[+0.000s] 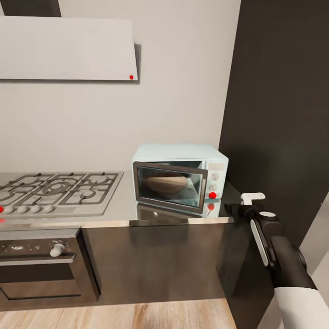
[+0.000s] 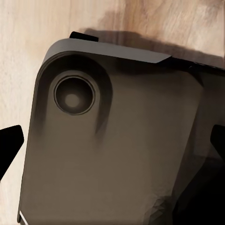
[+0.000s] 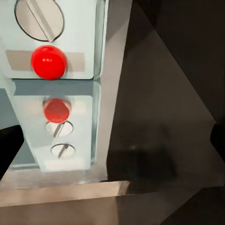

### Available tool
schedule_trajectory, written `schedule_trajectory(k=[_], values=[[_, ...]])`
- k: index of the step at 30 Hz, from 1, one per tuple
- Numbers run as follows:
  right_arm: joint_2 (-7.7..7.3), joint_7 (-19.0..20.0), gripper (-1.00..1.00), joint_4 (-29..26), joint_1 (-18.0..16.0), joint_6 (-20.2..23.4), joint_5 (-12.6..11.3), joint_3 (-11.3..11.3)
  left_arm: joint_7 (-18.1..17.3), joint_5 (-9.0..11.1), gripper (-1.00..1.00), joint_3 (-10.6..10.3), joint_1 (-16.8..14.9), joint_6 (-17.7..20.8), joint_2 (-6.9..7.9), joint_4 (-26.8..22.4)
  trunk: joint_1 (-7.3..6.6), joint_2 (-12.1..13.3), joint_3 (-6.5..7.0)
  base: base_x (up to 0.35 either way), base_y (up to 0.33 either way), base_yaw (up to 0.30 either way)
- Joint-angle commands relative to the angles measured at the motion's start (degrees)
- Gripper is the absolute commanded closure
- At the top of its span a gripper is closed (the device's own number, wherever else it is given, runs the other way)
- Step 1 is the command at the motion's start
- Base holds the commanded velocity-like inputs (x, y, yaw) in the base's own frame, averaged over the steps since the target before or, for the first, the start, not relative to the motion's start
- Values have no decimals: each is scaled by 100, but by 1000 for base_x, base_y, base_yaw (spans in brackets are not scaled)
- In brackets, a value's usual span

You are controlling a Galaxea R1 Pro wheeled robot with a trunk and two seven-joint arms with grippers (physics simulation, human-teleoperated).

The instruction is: In the kitchen, take the popcorn bag from the countertop, put it into the microwave, and heat it until the popcorn is cooked so the cooked popcorn ends up inside the bag.

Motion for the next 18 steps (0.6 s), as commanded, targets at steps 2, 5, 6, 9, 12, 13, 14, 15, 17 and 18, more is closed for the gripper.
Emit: schedule_trajectory(k=[2,5,6,9,12,13,14,15,17,18], values=[[26,72,-100,-3,-4,26,61,-5,-4,28,-100,22,-2,-13,-2,0,1,-3,-6,158,0,0],[42,88,-100,-2,-4,26,59,1,-5,28,-100,22,-2,-13,-2,0,1,-3,-6,160,0,0],[45,90,-100,-7,-4,26,60,7,-5,28,-100,20,-2,-13,-2,0,1,-3,-6,160,0,0],[46,86,-100,-5,-4,26,63,16,-4,28,-100,17,-2,-13,-2,0,1,-3,-6,160,0,0],[47,85,-100,-4,-4,26,65,18,-5,28,-100,21,-2,-13,-2,1,1,-3,-6,160,0,0],[47,85,-100,-5,-4,26,65,17,-4,28,-100,21,-2,-13,-2,1,1,-3,-6,160,0,0],[47,85,-100,-3,-4,26,66,18,-7,28,-100,22,-2,-13,-2,0,1,-3,-6,160,0,0],[47,82,-100,-3,-4,26,66,20,-5,28,-100,21,-2,-13,-2,0,1,-3,-6,160,0,0],[47,83,-100,-4,-4,26,66,21,-5,28,-100,20,-2,-13,-2,1,1,-3,-6,160,0,0],[47,84,-100,-6,-4,26,66,22,-4,28,-100,20,-2,-13,-2,1,1,-3,-6,160,0,0]])
